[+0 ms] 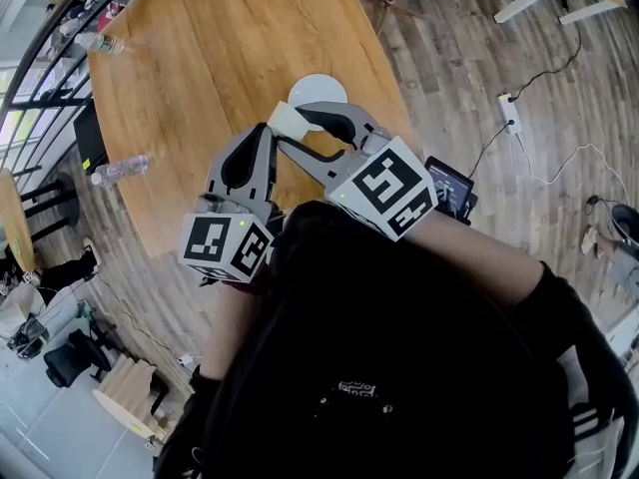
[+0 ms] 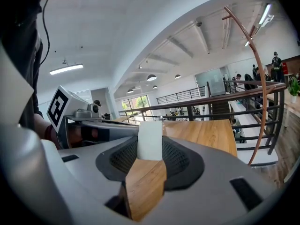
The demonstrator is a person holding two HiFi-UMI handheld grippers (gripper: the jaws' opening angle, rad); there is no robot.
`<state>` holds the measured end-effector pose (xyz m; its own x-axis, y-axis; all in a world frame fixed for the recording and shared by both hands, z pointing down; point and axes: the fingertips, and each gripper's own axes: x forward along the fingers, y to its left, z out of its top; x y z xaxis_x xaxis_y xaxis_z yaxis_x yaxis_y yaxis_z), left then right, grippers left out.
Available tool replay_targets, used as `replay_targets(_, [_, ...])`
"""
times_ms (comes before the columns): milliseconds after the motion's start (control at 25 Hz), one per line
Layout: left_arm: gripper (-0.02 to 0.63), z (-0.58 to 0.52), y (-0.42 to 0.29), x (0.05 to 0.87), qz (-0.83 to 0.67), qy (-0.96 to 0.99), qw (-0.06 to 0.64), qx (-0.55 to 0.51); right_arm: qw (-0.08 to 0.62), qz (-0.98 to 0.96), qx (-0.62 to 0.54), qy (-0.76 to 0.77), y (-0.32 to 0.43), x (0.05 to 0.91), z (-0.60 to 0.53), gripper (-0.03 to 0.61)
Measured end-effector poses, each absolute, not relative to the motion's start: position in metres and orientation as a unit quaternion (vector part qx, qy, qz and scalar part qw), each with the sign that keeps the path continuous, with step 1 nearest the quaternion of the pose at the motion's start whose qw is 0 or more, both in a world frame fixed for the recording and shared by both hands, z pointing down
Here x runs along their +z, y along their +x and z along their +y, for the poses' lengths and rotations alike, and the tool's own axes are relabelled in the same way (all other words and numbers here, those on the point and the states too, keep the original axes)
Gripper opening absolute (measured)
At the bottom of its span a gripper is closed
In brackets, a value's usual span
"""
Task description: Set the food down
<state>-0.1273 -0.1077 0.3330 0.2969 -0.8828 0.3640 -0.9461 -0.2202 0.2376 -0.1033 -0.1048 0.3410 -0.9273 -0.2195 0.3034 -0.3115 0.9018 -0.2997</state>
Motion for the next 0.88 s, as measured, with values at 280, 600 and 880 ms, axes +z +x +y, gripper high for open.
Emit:
replay_targets(280, [0.003, -0.111, -0.137, 0.337, -0.584, 0.778, 0.22, 0.079, 0.137, -0.962, 0.188, 0.141, -0.114, 0.344, -0.108, 0.172])
replay_targets(600, [0.003, -0.122, -0.159, 0.334, -0.565, 0.793, 0.218, 0.07, 0.145, -0.958, 0.178, 0.17, -0.135, 0.341, -0.118, 0.172])
replay_targets(880, [0.003, -0.131, -0.168, 0.328, -0.551, 0.804, 0.215, 0.057, 0.152, -0.957, 0.159, 0.188, -0.143, 0.337, -0.128, 0.172])
